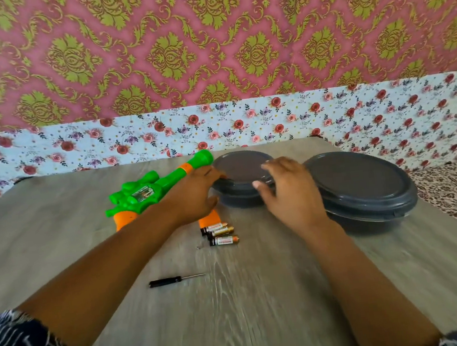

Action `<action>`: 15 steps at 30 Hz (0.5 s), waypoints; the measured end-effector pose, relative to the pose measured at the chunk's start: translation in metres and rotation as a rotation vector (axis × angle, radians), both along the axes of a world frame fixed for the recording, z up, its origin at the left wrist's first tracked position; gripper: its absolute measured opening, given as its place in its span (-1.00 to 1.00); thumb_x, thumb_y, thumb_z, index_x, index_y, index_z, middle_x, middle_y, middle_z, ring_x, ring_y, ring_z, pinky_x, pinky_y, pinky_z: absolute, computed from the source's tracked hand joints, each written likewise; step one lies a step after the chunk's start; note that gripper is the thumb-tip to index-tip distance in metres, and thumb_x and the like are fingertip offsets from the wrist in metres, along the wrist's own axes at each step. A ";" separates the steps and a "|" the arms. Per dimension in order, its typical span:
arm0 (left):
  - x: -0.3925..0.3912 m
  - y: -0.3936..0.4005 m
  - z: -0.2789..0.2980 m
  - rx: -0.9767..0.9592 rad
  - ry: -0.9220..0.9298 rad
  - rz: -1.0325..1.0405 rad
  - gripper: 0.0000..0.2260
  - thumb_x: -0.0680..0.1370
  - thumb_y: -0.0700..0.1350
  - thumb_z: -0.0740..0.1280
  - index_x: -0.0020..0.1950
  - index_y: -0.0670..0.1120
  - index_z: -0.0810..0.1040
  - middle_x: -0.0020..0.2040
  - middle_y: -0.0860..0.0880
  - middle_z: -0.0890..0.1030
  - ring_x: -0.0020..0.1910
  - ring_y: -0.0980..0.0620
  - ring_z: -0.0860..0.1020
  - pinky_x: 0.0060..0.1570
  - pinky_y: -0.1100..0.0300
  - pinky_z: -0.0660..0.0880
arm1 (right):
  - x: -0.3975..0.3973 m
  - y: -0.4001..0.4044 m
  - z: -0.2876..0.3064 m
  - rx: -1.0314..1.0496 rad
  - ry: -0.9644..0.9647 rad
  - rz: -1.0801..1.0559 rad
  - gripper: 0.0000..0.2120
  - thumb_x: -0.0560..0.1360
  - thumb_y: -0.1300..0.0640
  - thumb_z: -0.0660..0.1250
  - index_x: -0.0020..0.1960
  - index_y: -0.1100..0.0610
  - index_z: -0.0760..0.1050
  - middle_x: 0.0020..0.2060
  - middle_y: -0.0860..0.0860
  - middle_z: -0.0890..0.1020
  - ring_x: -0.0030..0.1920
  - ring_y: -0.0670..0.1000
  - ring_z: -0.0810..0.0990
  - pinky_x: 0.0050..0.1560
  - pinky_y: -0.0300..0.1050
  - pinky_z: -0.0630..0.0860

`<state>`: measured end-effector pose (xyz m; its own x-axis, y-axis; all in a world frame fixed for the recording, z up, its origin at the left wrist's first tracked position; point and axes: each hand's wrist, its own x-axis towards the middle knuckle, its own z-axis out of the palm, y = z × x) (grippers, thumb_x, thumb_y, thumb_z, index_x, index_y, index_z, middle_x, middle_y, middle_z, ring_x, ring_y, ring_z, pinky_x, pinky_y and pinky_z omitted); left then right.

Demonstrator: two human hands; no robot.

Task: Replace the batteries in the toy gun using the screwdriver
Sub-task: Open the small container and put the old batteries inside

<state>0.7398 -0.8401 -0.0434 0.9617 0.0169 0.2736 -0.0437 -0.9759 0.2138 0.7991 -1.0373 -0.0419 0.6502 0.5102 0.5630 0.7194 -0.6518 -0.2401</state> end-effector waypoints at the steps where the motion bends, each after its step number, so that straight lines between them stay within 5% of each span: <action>1: -0.006 0.000 -0.001 -0.005 -0.014 -0.009 -0.53 0.49 -0.18 0.37 0.39 -0.08 0.39 0.34 -0.11 0.43 0.33 -0.07 0.38 0.32 0.13 0.29 | -0.002 0.010 -0.002 -0.058 0.011 0.050 -0.56 0.52 -0.03 0.24 0.31 0.19 0.41 0.29 0.15 0.48 0.36 0.13 0.36 0.38 0.02 0.24; 8: -0.023 0.002 -0.008 -0.089 -0.052 -0.021 -0.46 0.47 -0.21 0.34 0.44 -0.05 0.32 0.37 -0.10 0.36 0.36 -0.05 0.35 0.37 0.11 0.29 | -0.003 0.041 -0.018 -0.354 0.029 0.091 -0.34 0.52 -0.20 0.13 0.47 0.16 0.13 0.48 0.11 0.21 0.48 0.08 0.14 0.47 0.04 -0.01; 15: -0.005 0.002 -0.010 -0.418 0.074 0.116 -0.25 0.44 -0.03 0.45 0.49 -0.12 0.10 0.35 -0.16 0.43 0.32 -0.12 0.43 0.28 0.10 0.35 | -0.004 0.051 -0.007 -0.559 -0.056 0.038 -0.40 0.56 -0.18 0.05 0.42 0.23 0.17 0.41 0.21 0.29 0.41 0.19 0.25 0.38 0.17 0.21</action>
<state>0.7346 -0.8381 -0.0537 0.9636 0.2209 0.1506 0.0918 -0.8026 0.5895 0.7951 -0.9867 -0.0487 0.6020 0.7635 0.2336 0.7469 -0.6419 0.1735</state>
